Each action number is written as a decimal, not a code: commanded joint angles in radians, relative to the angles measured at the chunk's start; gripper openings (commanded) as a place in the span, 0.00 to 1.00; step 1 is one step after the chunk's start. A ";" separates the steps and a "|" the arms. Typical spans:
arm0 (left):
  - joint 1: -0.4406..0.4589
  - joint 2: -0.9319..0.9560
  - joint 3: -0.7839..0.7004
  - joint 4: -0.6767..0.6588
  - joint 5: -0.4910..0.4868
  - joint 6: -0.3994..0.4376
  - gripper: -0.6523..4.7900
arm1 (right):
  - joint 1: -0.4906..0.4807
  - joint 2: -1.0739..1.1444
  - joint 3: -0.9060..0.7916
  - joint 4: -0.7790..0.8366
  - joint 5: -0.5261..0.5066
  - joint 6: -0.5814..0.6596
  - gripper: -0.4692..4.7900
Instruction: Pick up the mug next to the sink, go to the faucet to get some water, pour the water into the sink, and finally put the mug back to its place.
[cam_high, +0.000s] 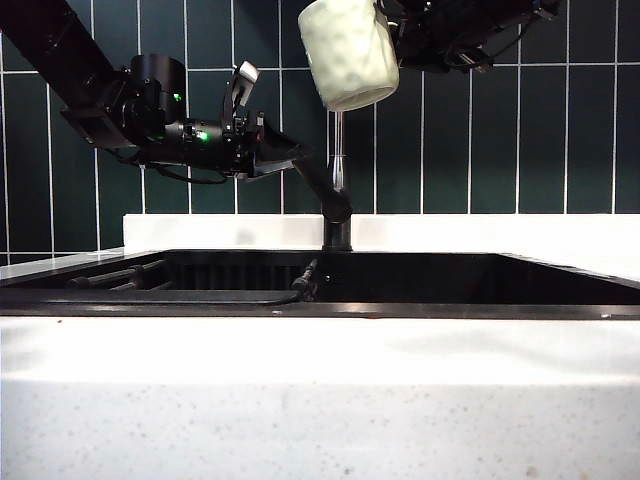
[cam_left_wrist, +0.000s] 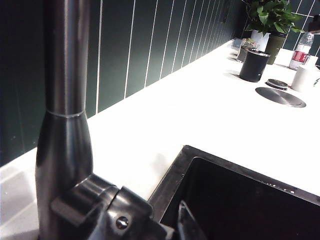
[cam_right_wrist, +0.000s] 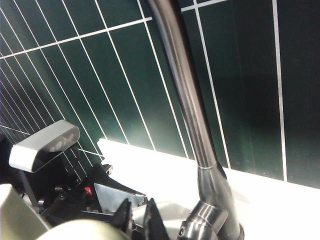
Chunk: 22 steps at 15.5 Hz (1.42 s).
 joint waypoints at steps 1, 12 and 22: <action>-0.002 -0.003 0.006 0.000 -0.014 0.009 0.45 | 0.002 -0.008 0.010 0.069 -0.005 0.016 0.09; -0.001 -0.003 0.006 -0.026 -0.406 0.119 0.45 | 0.002 -0.008 0.010 0.070 -0.005 -0.006 0.09; 0.022 -0.260 0.007 -0.244 -0.397 0.002 0.19 | -0.093 -0.047 0.010 -0.085 0.029 -0.442 0.09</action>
